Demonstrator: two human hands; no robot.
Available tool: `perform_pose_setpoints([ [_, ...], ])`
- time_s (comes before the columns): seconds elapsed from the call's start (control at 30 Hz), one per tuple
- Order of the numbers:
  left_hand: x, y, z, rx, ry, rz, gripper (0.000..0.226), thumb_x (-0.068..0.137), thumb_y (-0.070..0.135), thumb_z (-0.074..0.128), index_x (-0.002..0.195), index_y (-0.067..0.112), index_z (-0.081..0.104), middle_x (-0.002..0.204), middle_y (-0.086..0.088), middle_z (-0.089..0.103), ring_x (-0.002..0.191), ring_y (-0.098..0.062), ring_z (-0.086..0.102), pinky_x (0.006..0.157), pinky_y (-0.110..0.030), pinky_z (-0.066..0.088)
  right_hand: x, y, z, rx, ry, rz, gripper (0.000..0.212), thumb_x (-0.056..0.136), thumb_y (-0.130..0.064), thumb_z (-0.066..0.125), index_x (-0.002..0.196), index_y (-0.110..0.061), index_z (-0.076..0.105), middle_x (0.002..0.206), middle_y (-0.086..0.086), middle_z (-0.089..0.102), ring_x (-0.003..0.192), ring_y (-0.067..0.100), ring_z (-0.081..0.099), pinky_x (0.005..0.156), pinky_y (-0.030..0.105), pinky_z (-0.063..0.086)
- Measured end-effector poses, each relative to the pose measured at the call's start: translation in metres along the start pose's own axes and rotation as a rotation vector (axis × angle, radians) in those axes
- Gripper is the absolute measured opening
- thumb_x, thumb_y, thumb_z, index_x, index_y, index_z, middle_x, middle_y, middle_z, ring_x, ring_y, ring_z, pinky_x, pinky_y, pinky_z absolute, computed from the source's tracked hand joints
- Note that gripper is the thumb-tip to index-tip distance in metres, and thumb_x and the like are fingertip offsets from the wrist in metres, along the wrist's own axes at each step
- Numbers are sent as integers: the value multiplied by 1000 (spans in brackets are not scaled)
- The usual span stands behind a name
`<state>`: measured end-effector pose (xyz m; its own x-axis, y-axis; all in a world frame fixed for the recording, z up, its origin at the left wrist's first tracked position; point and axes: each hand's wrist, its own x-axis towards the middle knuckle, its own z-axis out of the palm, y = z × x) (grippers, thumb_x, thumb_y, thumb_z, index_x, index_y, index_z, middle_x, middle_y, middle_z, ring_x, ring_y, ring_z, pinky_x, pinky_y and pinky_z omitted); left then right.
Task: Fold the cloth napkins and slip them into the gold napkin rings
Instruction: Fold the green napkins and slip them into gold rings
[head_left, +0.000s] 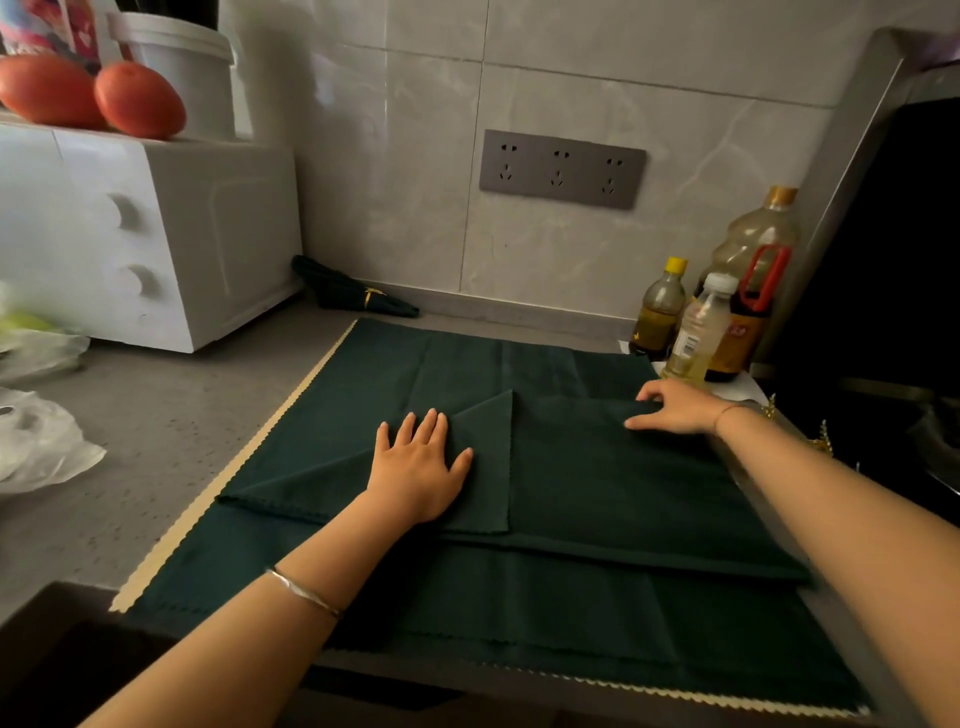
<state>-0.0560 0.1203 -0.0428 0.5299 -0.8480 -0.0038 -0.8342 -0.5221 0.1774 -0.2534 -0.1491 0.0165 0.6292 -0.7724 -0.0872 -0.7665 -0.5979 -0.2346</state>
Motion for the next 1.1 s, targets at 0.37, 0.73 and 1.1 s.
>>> perform_pose_setpoints([
  [0.37,1,25,1,-8,-27,43,65,100,52,17,153,19,-3,161,-1,-7,147,-23,-8,116,-47,-10,-100,-27,13,230,473,-245,24,83,-28,70,102,-13,72,97,2,71,92,16,64,82,28,49],
  [0.73,-4,49,8,-95,-25,174,52,104,38,12,153,24,4,161,4,1,148,-16,-3,118,-42,-5,-155,-103,89,-225,698,-570,37,82,-41,42,65,-28,73,62,-13,66,58,5,62,44,18,47],
  [1.1,-3,47,8,-60,-42,202,50,103,42,12,152,34,6,161,3,1,148,-19,-5,118,-44,-5,-176,-119,100,-172,536,-515,50,93,-42,32,74,-20,72,73,-5,70,69,13,64,56,29,51],
])
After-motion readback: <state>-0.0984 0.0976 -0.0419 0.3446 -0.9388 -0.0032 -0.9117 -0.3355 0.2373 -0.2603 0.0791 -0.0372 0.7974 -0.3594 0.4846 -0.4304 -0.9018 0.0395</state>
